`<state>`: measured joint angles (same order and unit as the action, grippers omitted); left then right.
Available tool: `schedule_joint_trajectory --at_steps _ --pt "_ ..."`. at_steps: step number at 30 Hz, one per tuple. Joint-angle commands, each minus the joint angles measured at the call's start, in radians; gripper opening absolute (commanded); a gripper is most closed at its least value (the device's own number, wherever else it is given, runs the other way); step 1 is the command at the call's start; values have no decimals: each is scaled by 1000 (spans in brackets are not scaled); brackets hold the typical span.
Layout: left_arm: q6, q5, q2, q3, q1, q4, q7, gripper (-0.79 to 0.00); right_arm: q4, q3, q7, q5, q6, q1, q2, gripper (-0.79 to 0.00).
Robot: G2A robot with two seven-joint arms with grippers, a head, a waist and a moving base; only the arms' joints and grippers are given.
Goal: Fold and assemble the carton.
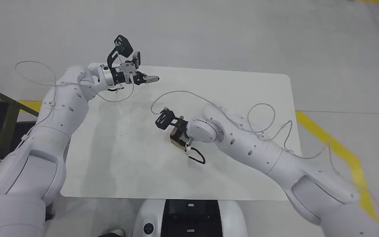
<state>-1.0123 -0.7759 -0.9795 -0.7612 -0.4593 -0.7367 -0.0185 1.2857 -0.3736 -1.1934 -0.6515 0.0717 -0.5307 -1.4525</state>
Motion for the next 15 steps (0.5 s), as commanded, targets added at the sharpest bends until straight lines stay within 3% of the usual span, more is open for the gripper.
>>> schedule_joint_trajectory --at_steps 1,15 --pt "0 0 0 0 0 0 0 0 -12 7 -5 -9 -2 3 -9 -785" --pt "0 0 0 0 0 0 0 0 -83 30 -27 -68 -3 7 -56 -785"
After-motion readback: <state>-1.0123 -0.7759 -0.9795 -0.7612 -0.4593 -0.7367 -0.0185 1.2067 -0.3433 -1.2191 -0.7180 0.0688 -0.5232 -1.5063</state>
